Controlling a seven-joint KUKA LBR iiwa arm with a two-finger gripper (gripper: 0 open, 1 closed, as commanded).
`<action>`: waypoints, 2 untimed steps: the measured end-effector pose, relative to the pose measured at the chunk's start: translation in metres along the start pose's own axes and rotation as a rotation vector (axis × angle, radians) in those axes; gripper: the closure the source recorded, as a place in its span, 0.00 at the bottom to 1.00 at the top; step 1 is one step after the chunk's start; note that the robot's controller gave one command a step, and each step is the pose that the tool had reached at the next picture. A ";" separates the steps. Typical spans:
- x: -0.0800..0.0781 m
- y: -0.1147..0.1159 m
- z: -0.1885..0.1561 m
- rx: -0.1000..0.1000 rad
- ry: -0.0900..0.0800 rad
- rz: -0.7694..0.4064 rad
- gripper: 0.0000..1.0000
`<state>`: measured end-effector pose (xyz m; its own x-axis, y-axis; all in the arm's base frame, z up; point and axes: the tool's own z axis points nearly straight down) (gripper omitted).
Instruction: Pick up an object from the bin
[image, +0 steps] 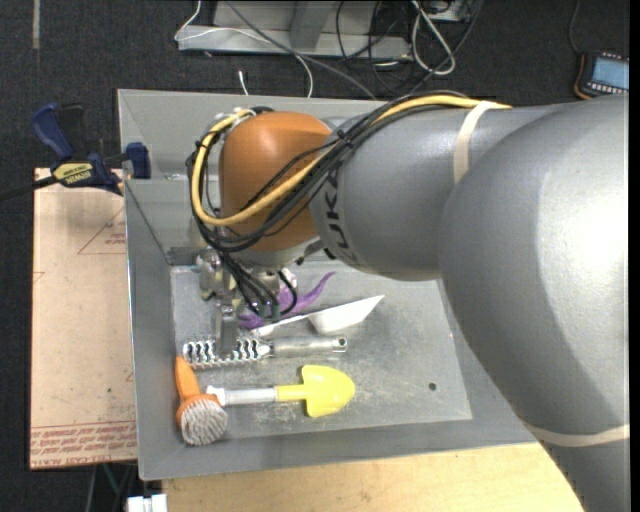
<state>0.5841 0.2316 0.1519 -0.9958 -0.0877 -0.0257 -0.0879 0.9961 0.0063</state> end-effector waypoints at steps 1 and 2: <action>0.034 -0.055 0.043 0.002 0.005 -0.252 0.00; 0.044 0.013 0.080 0.001 0.006 -0.149 1.00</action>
Offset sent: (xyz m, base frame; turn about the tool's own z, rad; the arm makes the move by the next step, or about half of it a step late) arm -0.0445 0.0108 -0.0811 -0.1502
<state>0.5407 0.2419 0.0712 -0.9718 -0.2349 -0.0200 -0.2350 0.9720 0.0021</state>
